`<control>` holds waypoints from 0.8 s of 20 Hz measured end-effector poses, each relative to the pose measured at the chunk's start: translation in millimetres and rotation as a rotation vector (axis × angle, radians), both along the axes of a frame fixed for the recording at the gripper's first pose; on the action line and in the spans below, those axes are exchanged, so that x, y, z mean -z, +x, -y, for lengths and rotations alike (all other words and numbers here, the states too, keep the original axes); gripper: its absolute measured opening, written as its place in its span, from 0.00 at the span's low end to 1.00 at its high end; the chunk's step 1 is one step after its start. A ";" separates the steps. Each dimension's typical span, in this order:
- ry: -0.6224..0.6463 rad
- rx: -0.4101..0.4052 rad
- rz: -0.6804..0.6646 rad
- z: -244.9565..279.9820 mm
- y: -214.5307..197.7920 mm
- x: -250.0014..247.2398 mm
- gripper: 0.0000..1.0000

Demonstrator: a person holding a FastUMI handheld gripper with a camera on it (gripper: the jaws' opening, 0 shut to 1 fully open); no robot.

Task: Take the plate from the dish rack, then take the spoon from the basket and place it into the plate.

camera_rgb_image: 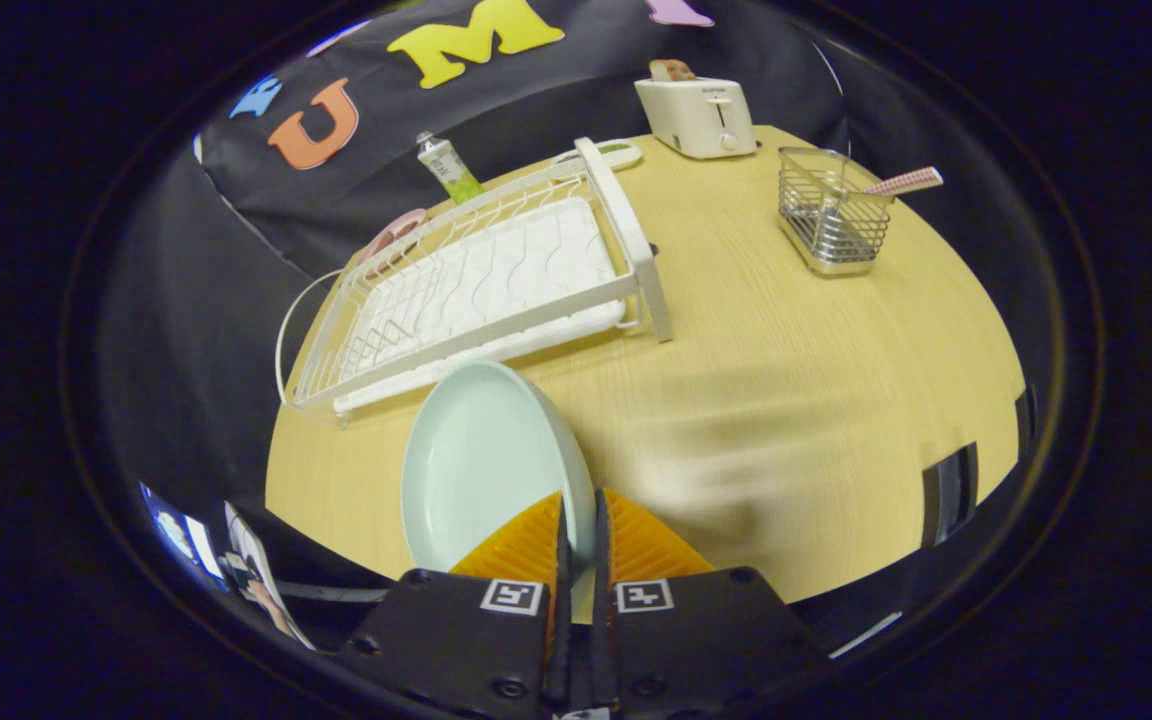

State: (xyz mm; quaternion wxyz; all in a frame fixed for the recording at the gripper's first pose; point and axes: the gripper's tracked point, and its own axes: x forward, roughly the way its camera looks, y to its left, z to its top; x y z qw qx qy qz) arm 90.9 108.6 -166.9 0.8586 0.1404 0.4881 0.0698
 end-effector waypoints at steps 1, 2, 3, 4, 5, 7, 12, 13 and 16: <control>0.005 0.002 -0.011 2.5 -0.5 7.3 0.14; 0.021 0.000 -0.021 3.0 -0.2 11.1 0.15; 0.039 0.006 -0.026 2.0 0.8 13.3 0.15; 0.047 0.010 -0.031 3.3 2.1 16.2 0.16; 0.049 0.011 -0.040 3.9 1.3 18.8 0.17; 0.056 0.018 -0.039 5.0 3.1 21.9 0.19; 0.042 0.030 0.035 12.4 11.3 14.4 0.20; 0.028 0.030 0.062 13.1 12.6 14.2 0.22; -0.019 0.029 0.162 23.1 16.2 -1.4 0.53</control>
